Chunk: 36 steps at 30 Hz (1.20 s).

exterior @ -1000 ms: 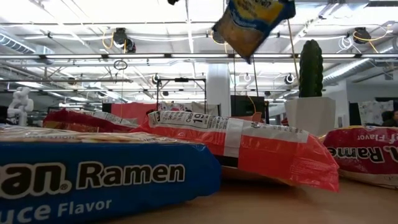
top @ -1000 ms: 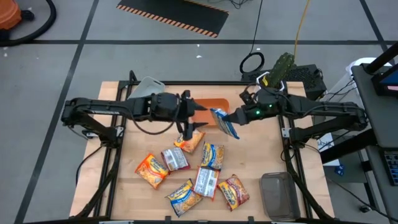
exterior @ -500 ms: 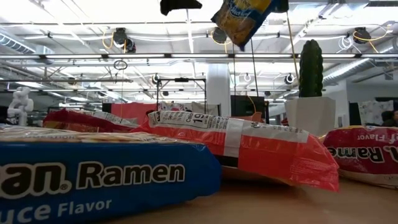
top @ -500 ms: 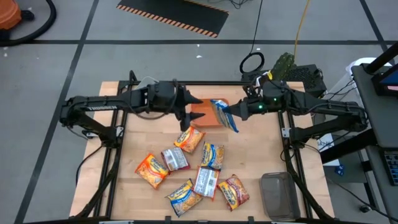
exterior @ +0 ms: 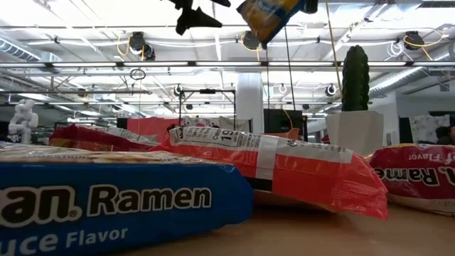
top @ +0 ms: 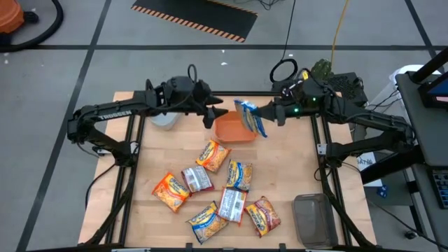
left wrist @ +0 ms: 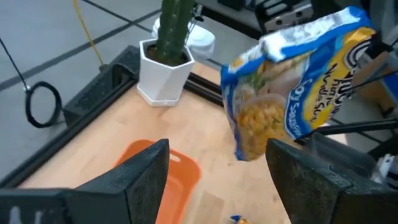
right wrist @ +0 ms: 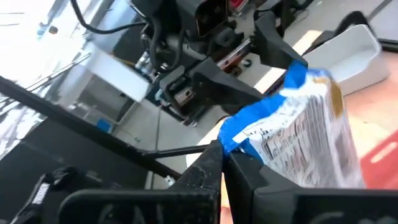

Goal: Sort Maruchan noodles
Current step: Put the top blue noodle pack into the gray bin

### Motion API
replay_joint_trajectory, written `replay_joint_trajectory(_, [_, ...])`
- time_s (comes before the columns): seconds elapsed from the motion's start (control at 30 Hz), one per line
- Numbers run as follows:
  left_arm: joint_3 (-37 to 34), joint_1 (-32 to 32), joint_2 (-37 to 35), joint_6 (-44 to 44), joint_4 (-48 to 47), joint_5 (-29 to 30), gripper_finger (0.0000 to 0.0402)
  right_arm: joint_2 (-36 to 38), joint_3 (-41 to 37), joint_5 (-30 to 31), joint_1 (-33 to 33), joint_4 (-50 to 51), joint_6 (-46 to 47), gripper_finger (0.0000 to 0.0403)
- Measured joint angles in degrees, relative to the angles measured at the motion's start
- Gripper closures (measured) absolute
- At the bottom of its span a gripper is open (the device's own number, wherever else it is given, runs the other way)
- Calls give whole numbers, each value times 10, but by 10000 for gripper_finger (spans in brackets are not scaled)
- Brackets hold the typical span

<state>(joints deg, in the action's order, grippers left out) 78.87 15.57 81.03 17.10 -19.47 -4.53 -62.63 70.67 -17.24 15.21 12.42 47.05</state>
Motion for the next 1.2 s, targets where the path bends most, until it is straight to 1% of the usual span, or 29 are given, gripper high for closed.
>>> replay_joint_trajectory(0.2, [0,-5,10,-5,1,4,130,0,0,-60,33,-44,-16,403])
replay_joint_trajectory(0.3, [-1,-2,13,-13,-1,6,130,0,0,-95,53,-49,-15,403])
replay_joint_trajectory(0.4, [1,-4,16,-35,33,26,130,5,0,-129,68,-49,-13,403])
replay_joint_trajectory(0.5, [0,-5,19,-48,53,46,130,9,0,-145,76,-51,-17,403])
replay_joint_trajectory(0.67, [-1,-10,32,-46,95,40,130,8,0,-174,89,-82,-31,403])
replay_joint_trajectory(0.77, [1,-24,41,-50,161,17,130,9,0,-176,98,-102,-34,403])
replay_joint_trajectory(0.87, [0,-30,43,-48,187,-12,130,8,0,-175,109,-122,-47,403])
replay_joint_trajectory(1.03, [0,-31,50,-47,197,-18,130,5,0,-175,122,-150,-49,403])
replay_joint_trajectory(1.13, [0,-21,58,-50,208,-21,130,2,0,-173,122,-156,-59,403])
replay_joint_trajectory(1.2, [0,-6,60,-34,216,-28,130,2,0,-172,122,-161,-58,403])
